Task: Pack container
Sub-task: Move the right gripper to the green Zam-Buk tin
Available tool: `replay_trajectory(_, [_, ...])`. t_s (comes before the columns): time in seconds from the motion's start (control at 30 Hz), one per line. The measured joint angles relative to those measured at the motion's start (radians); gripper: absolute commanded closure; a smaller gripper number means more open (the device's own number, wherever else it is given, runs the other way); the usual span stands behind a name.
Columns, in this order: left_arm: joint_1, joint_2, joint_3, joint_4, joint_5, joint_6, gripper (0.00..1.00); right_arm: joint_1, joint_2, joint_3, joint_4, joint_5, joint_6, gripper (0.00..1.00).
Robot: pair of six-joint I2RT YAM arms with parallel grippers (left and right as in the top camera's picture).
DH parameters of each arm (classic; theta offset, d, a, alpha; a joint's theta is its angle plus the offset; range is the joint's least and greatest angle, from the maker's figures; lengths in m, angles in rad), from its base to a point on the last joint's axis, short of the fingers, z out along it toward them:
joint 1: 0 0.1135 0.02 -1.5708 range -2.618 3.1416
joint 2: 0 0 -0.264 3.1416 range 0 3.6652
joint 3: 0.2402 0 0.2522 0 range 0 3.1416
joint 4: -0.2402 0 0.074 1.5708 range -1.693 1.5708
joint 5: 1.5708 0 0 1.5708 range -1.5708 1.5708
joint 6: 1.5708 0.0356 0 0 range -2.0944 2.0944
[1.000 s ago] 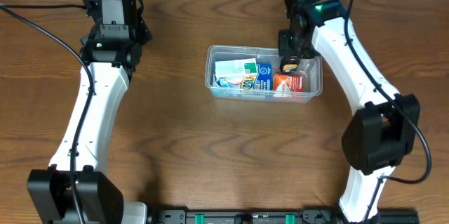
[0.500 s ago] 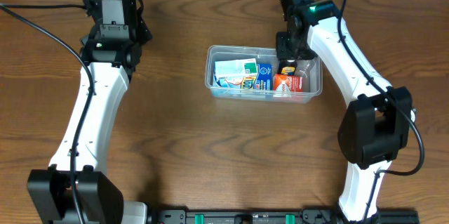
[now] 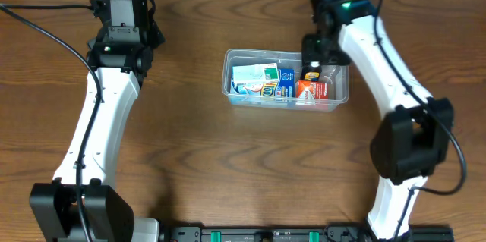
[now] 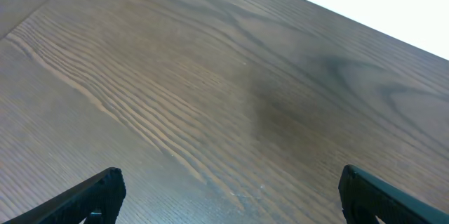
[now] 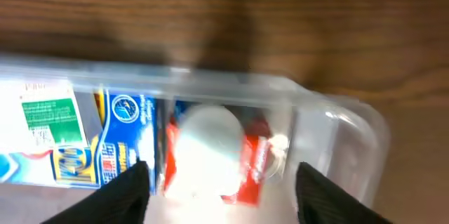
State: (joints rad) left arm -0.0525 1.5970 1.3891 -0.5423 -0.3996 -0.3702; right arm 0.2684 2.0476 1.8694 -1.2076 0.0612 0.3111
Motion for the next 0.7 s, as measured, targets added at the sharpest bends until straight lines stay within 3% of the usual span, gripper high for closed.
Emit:
replay_trajectory(0.1, [0.000, 0.000, 0.000, 0.000, 0.000, 0.000, 0.02, -0.047, -0.071, 0.010, -0.061, 0.006, -0.002, 0.39])
replay_trajectory(0.3, [0.000, 0.000, 0.000, 0.000, 0.000, 0.000, 0.02, -0.233, -0.226, 0.039, -0.207, 0.053, 0.000, 0.37])
replay_trajectory(0.5, [0.000, 0.000, 0.000, 0.000, 0.000, 0.000, 0.02, -0.442, -0.238, 0.011, -0.240, 0.085, -0.001, 0.37])
replay_trajectory(0.63, [0.000, 0.000, 0.000, 0.000, 0.000, 0.000, 0.02, -0.550, -0.238, -0.077, -0.208, 0.091, -0.008, 0.32])
replay_trajectory(0.7, [0.000, 0.000, 0.000, 0.000, 0.000, 0.000, 0.02, -0.589, -0.238, -0.134, -0.177, 0.090, -0.016, 0.23])
